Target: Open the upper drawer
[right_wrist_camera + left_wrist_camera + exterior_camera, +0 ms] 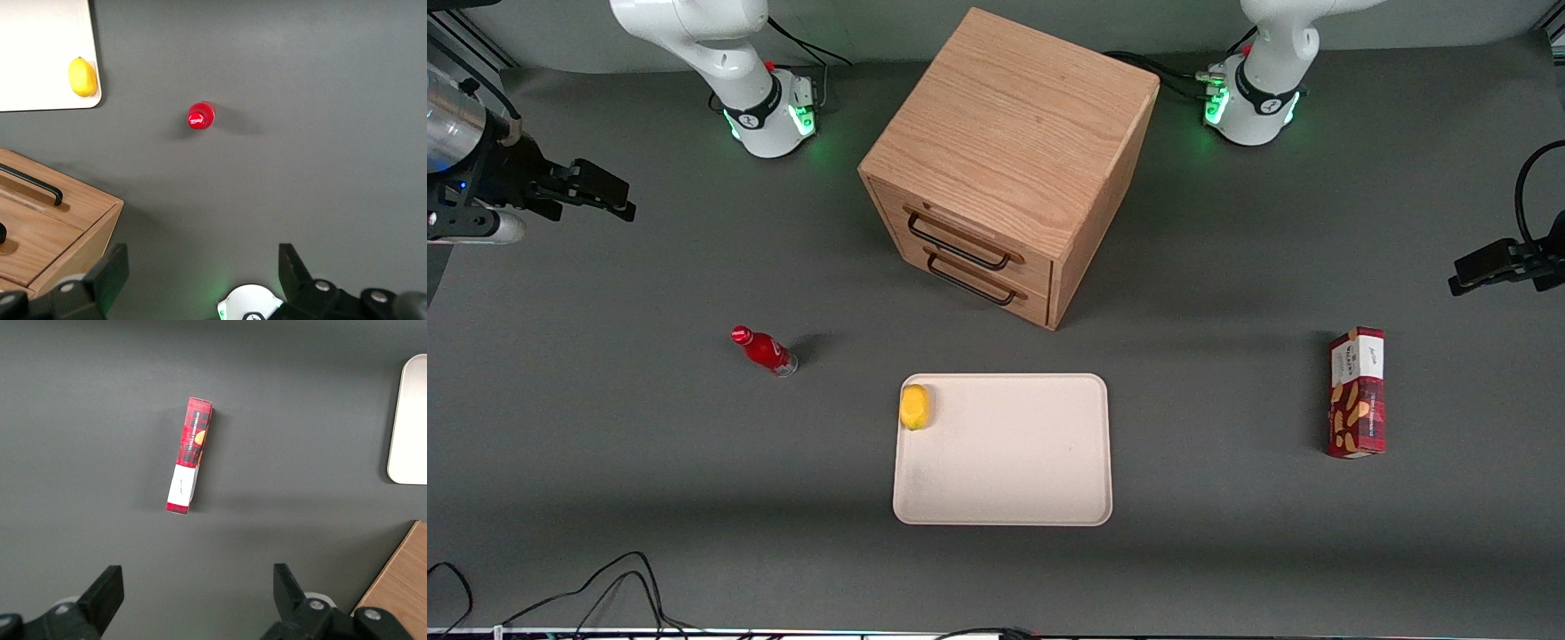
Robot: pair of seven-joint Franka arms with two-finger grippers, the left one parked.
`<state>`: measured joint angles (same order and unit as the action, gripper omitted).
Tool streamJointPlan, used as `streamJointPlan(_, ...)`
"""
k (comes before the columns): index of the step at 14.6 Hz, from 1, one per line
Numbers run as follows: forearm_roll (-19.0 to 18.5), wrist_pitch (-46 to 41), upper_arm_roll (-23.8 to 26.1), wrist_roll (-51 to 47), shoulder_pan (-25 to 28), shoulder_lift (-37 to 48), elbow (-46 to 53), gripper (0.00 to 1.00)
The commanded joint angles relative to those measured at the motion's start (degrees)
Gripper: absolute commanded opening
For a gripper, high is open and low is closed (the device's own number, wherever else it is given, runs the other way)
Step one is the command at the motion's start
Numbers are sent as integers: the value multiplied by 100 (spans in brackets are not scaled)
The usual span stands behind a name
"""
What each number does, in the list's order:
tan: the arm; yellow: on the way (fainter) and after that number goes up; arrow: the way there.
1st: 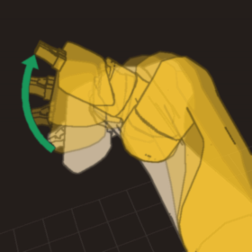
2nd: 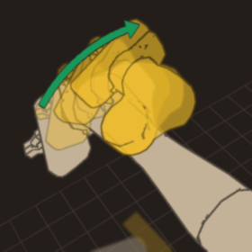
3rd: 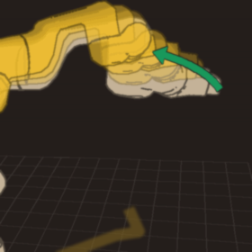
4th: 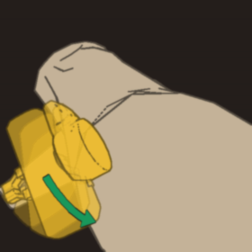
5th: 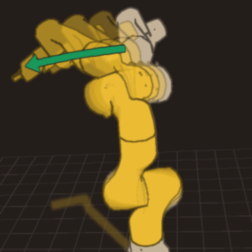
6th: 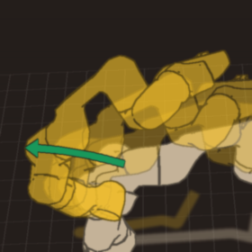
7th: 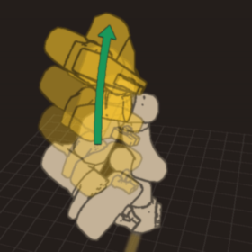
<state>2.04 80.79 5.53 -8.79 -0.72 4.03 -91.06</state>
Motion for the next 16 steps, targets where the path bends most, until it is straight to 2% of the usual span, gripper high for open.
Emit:
streamJointPlan(1, 25, -151, 54, 114, -68, -86, 168, 100)
streamJointPlan(9, 95, -142, 115, 53, 2, -349, 255, 100)
streamJointPlan(12, 86, -19, 527, 175, -15, -648, 387, 100)
streamJointPlan(13, 173, 16, 563, 185, -7, -771, 414, 100)
streamJointPlan(15, 629, 94, 590, 202, 80, -877, 458, 100)
streamJointPlan(16, 649, 287, 590, 202, 290, -921, 458, 100)
